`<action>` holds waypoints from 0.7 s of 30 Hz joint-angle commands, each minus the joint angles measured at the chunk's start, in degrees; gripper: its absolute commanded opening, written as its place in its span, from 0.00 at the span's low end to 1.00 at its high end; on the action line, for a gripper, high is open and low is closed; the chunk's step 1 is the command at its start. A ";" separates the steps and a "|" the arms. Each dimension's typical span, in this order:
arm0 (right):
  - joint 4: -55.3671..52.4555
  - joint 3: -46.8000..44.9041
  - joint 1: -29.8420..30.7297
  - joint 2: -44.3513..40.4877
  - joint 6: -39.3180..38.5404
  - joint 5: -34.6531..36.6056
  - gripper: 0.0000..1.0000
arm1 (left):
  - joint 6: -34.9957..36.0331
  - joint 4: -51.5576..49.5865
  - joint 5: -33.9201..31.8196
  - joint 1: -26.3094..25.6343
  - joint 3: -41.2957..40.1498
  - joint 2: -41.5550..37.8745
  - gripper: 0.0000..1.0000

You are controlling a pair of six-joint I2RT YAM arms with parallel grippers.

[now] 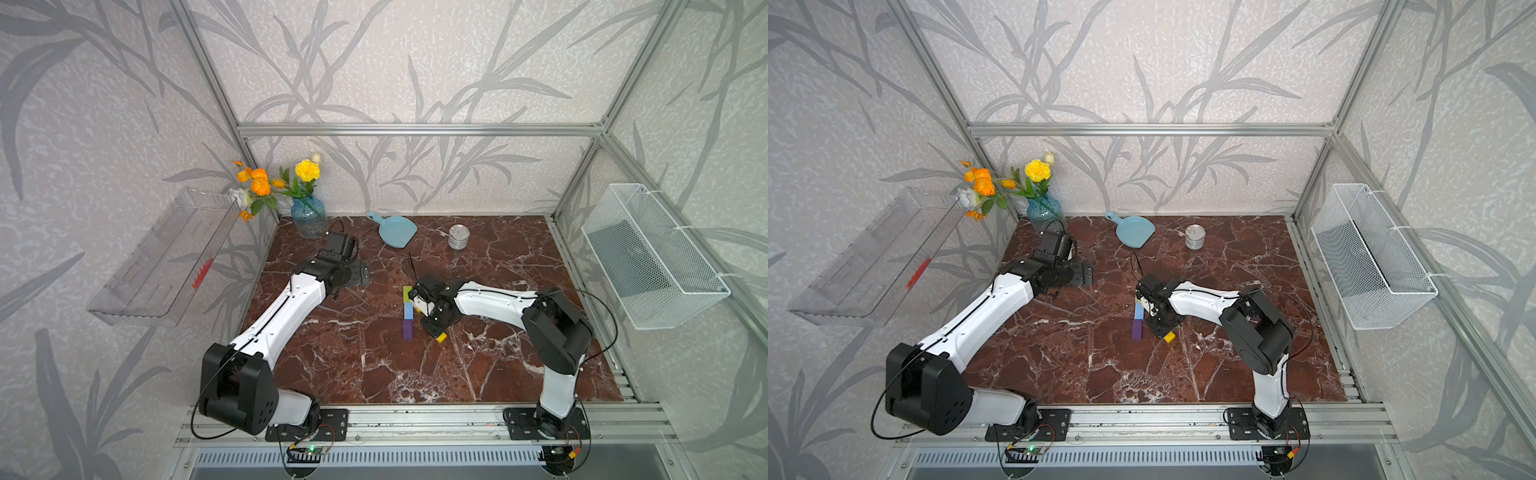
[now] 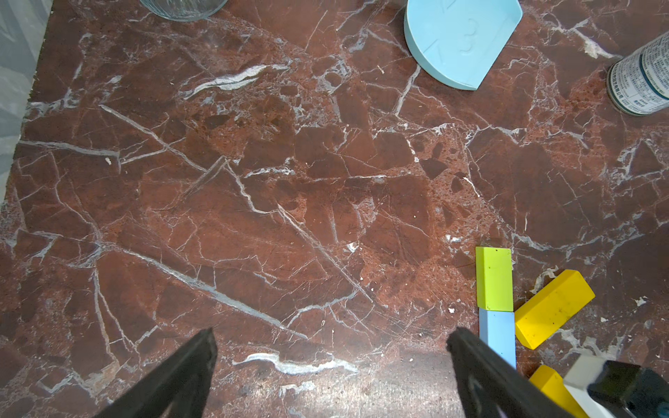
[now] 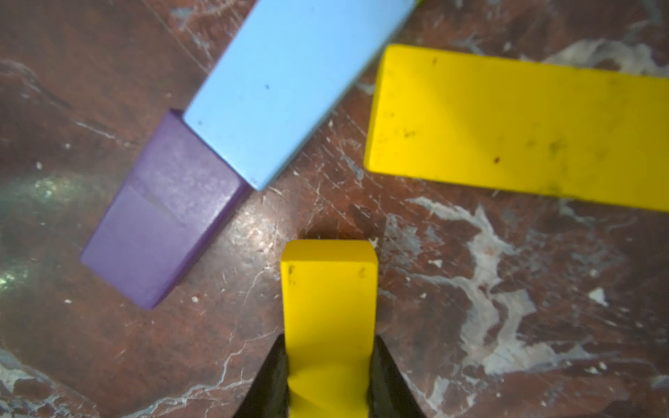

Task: Assemble the letter k with building blocks
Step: Assemble the building block at the center of the board.

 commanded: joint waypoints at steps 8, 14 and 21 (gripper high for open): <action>-2.85 5.25 0.52 3.93 -0.79 -0.40 0.00 | 0.41 -0.23 0.84 0.54 -0.52 -2.13 1.00; -3.07 5.79 0.78 4.51 -0.74 -0.66 0.00 | 0.33 -0.23 0.59 0.63 -0.52 -2.26 1.00; -3.45 6.53 0.87 5.40 -0.76 -0.58 0.00 | 0.32 -0.17 0.56 0.71 -0.59 -2.37 1.00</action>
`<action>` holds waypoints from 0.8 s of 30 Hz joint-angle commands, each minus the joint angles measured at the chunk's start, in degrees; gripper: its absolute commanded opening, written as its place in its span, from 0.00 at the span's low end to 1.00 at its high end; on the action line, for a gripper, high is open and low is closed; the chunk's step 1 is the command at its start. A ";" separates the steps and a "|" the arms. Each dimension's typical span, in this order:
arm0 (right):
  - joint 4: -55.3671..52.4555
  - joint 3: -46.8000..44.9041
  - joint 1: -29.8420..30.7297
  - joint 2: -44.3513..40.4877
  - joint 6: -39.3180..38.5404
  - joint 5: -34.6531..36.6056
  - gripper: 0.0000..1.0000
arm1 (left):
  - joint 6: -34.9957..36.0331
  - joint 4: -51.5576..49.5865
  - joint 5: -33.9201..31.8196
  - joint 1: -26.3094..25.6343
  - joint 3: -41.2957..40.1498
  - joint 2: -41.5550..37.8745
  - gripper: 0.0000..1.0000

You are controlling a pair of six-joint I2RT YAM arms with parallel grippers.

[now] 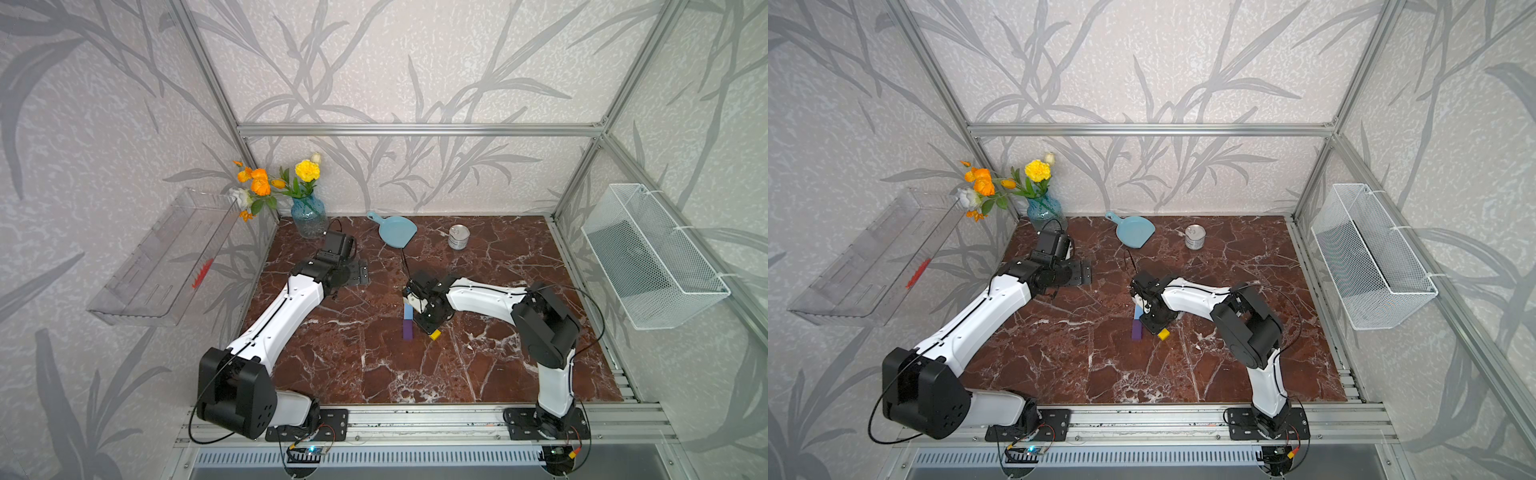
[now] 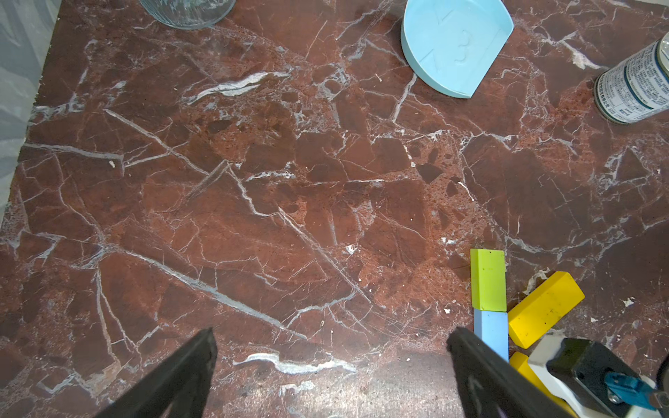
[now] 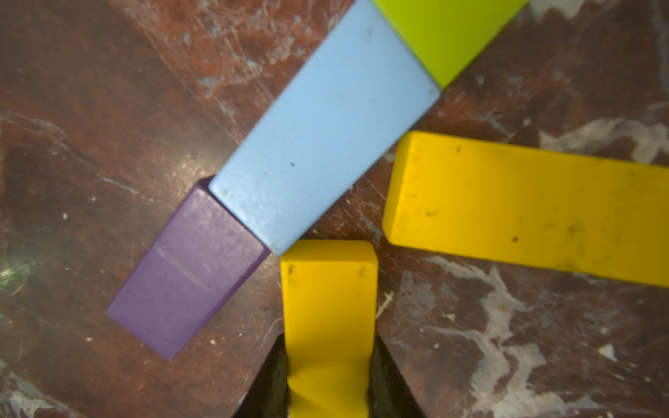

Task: Assemble the letter k with building blocks
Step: Assemble the building block at the center of the board.

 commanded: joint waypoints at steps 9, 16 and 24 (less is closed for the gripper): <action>-2.96 2.75 0.37 2.54 -0.71 -0.51 0.10 | 0.24 -0.21 0.38 0.32 -0.65 -1.23 1.00; -3.44 2.49 0.37 1.79 -0.68 -0.72 0.26 | 0.33 -0.10 0.28 0.32 -0.68 -1.24 1.00; -4.82 0.64 0.28 -5.43 0.63 2.40 0.76 | 0.41 -0.05 0.53 0.32 -0.82 -1.08 1.00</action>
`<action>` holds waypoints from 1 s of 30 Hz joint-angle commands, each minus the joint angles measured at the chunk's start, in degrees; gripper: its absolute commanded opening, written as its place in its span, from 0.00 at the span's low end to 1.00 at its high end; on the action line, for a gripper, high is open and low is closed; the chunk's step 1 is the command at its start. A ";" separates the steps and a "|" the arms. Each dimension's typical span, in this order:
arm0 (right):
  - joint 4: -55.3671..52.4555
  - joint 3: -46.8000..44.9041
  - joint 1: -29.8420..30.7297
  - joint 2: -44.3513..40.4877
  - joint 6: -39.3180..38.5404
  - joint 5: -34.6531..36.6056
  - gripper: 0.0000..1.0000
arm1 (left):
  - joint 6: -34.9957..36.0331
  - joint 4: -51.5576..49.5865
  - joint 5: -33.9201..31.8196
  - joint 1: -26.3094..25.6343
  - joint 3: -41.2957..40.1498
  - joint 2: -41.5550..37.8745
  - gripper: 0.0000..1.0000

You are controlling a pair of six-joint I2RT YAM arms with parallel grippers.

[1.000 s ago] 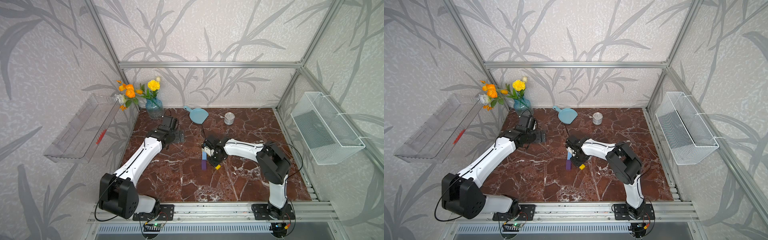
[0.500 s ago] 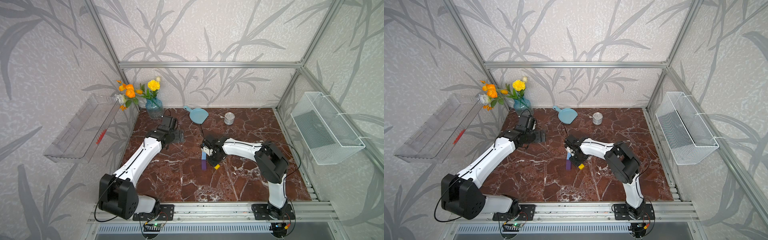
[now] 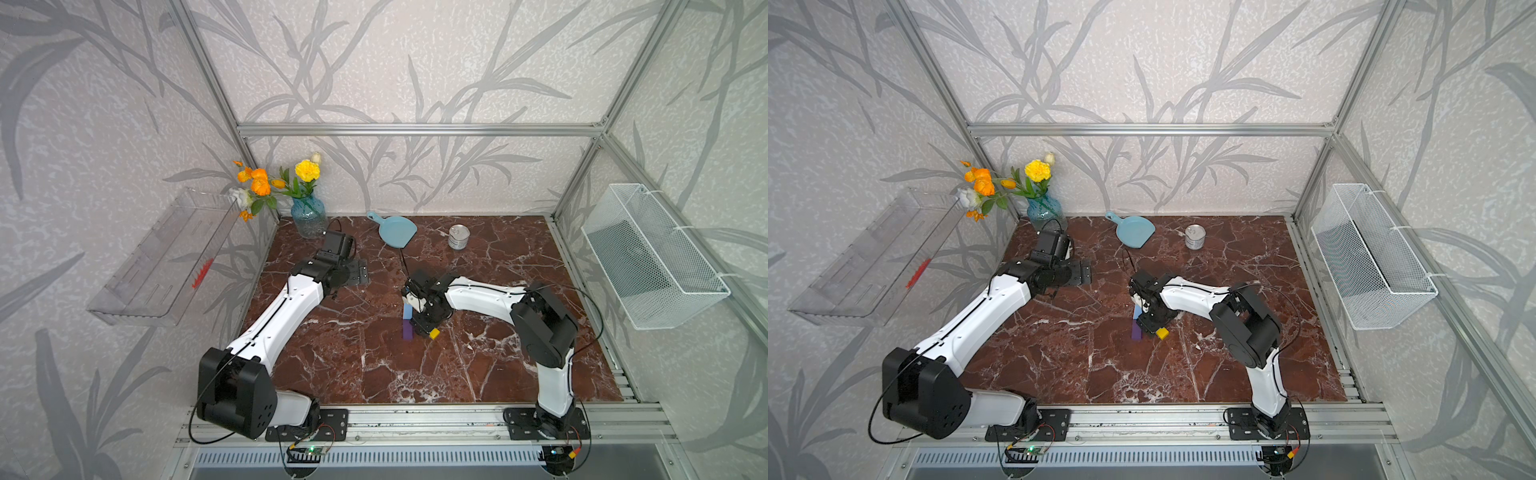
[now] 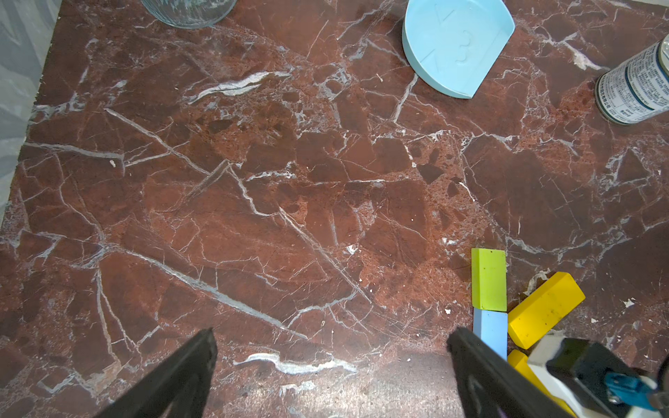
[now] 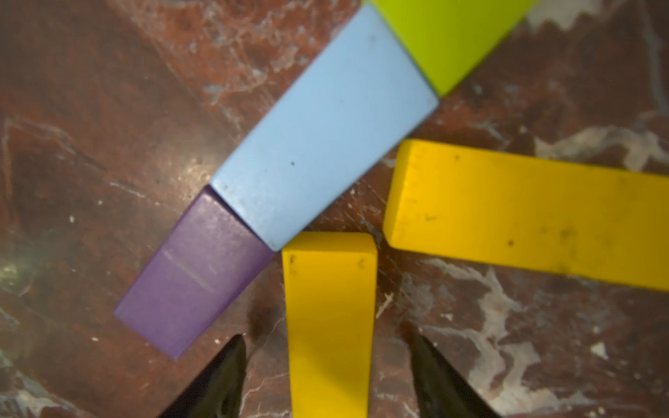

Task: Assemble the letter k with building blocks
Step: Assemble the building block at the center of the board, then reset both arms

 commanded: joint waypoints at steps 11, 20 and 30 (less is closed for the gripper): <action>-0.14 -7.91 -9.53 -41.69 4.93 10.54 0.99 | 0.78 4.69 0.21 0.23 -3.23 -3.10 1.00; 23.72 -33.16 -34.46 -57.74 13.63 23.22 0.99 | -0.88 20.30 -23.33 0.32 -12.33 -3.42 1.00; 48.35 -46.02 -37.61 -46.82 7.71 24.74 0.99 | 7.12 49.91 -33.05 2.66 -30.15 -3.64 1.00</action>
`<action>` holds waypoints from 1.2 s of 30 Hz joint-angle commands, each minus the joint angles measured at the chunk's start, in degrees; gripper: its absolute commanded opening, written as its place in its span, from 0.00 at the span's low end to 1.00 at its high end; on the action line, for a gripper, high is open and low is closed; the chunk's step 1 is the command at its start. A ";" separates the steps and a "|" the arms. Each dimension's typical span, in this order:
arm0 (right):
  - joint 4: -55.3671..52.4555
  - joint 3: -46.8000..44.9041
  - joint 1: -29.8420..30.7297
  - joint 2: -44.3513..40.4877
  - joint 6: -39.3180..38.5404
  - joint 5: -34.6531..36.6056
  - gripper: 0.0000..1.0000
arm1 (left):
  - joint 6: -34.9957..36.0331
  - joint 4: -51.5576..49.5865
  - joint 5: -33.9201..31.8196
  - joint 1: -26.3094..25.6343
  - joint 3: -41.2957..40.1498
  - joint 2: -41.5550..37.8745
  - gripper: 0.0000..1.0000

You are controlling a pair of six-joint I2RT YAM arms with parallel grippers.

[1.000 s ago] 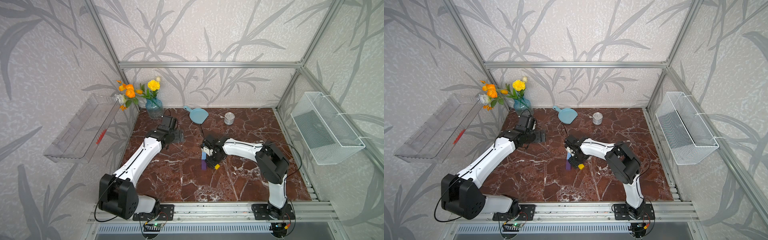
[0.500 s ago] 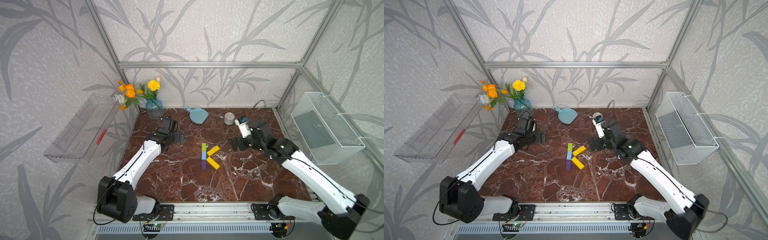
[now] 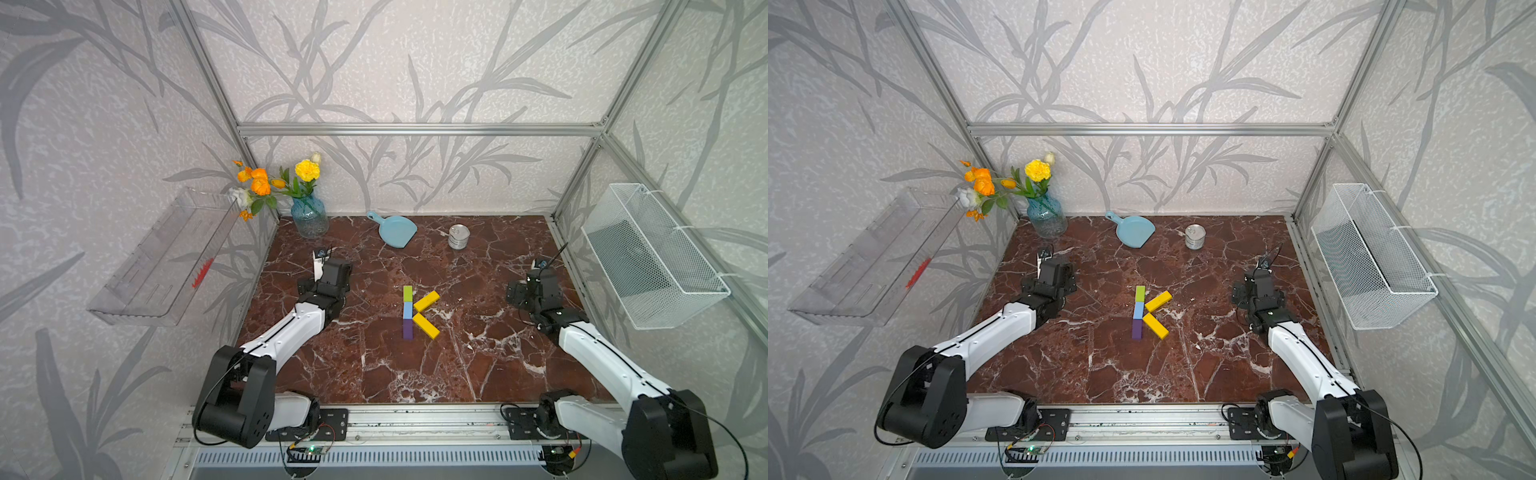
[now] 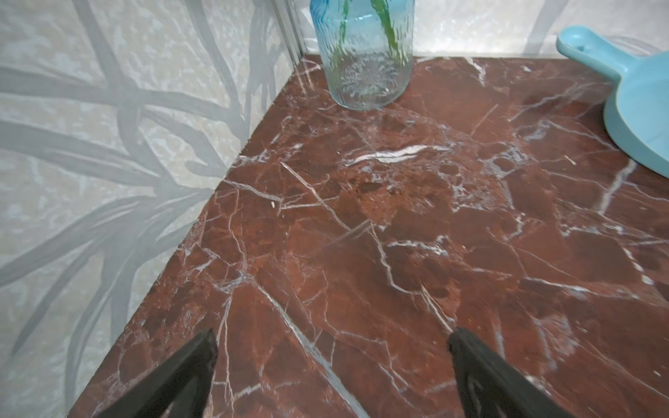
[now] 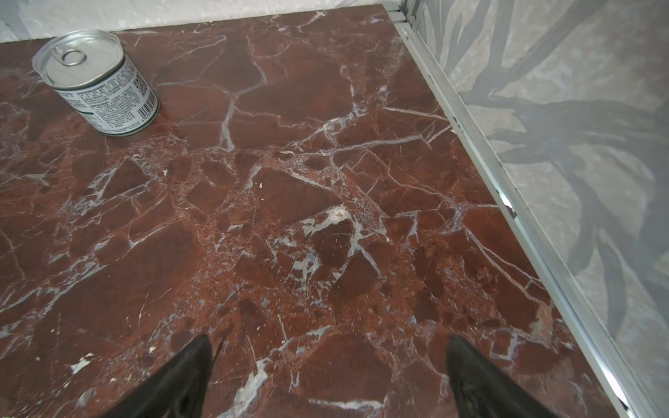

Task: Assemble the letter k with building blocks
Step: Reset both arms

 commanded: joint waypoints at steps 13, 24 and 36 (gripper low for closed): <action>43.97 -9.28 -0.35 14.30 -14.69 0.33 0.99 | 8.77 32.75 0.96 7.21 -13.17 2.16 1.00; 54.84 -11.72 -0.57 21.83 -17.02 -5.30 0.99 | 9.81 42.72 14.90 13.19 -14.15 9.76 1.00; 53.67 -10.27 -0.49 23.30 -18.81 -9.17 0.99 | 9.49 46.29 16.56 14.02 -15.91 10.85 1.00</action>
